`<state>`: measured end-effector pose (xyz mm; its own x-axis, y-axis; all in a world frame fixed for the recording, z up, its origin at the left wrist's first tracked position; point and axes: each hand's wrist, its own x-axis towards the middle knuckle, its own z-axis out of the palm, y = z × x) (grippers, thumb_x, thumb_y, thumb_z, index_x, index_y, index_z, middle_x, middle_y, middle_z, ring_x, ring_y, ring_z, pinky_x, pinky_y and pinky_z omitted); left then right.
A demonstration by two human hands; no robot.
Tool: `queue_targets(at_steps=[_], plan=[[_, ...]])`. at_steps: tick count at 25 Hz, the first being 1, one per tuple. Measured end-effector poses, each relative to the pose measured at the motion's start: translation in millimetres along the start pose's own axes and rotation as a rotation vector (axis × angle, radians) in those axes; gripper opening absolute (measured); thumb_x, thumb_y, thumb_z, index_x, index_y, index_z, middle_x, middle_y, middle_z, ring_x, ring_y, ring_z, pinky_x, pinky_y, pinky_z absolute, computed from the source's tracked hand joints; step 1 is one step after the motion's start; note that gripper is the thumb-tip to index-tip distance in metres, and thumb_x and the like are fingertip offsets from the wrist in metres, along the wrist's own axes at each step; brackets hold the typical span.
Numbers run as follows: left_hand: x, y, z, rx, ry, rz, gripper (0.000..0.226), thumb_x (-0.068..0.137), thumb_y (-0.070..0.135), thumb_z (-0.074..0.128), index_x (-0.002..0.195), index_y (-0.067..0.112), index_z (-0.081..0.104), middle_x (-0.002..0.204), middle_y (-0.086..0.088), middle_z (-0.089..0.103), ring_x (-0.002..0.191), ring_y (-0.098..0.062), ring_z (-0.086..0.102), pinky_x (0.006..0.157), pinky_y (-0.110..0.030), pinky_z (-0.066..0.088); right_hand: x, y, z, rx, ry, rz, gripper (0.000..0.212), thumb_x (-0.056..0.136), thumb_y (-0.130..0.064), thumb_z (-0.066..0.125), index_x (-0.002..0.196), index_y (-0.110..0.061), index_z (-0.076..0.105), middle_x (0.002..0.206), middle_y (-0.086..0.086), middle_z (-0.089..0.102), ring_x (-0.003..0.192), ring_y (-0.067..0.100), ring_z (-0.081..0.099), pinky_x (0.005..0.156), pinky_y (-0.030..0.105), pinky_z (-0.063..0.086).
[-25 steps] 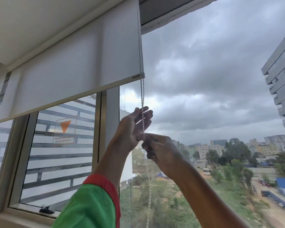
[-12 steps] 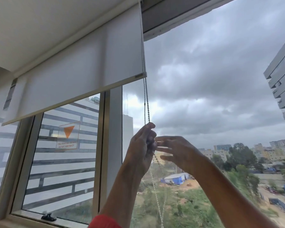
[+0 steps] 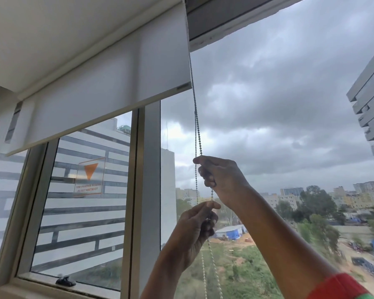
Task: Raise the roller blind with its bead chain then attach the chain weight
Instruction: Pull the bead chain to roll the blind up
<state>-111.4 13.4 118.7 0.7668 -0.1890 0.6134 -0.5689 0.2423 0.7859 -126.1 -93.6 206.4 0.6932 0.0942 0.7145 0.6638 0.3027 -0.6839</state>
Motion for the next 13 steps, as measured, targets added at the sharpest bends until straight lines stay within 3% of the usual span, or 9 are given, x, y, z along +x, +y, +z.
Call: queue_targets(at_steps=[2,5,9,11,13], plan=[[5,10,-7,0.067,0.032,-0.082,0.031,0.096,0.021,0.047,0.086,0.012,0.075,0.072,-0.004,0.071,0.064,-0.013,0.063,0.064,-0.026,0.044,-6,10,-5,-0.097,-0.030,-0.013,0.017,0.092,-0.009,0.056,0.090,-0.002,0.071,0.045,-0.004,0.053,0.039,0.007,0.038,0.042,0.018,0.032],[23,41,-13,-0.036,0.112,-0.045,0.034,0.100,0.022,0.039,0.100,0.005,0.068,0.090,-0.010,0.076,0.082,-0.020,0.072,0.076,-0.034,0.055,-16,27,-8,-0.225,-0.075,-0.036,0.018,0.092,-0.007,0.055,0.091,0.000,0.072,0.048,-0.004,0.055,0.043,0.007,0.045,0.044,0.016,0.038],[46,86,-5,-0.252,0.166,0.114,0.024,0.096,0.017,0.049,0.098,-0.001,0.065,0.082,-0.013,0.074,0.068,-0.018,0.073,0.058,-0.026,0.058,-34,48,-10,-0.266,-0.147,-0.036,0.017,0.090,-0.004,0.056,0.087,0.002,0.072,0.054,0.006,0.056,0.047,0.012,0.042,0.049,0.019,0.036],[50,88,-1,-0.220,0.214,0.147,0.018,0.093,0.008,0.053,0.098,-0.002,0.067,0.070,-0.009,0.066,0.048,-0.007,0.059,0.045,-0.018,0.049,-39,51,-9,-0.267,-0.195,-0.038,0.016,0.090,-0.002,0.056,0.088,0.005,0.071,0.058,0.009,0.060,0.046,0.010,0.049,0.050,0.018,0.041],[49,82,-1,-0.186,0.248,0.168,0.018,0.092,0.005,0.053,0.097,0.001,0.069,0.061,-0.003,0.060,0.041,-0.004,0.042,0.037,-0.014,0.036,-38,46,-9,-0.295,-0.231,-0.005,0.016,0.089,0.000,0.056,0.093,0.009,0.069,0.070,0.018,0.067,0.050,0.009,0.057,0.057,0.020,0.048]])
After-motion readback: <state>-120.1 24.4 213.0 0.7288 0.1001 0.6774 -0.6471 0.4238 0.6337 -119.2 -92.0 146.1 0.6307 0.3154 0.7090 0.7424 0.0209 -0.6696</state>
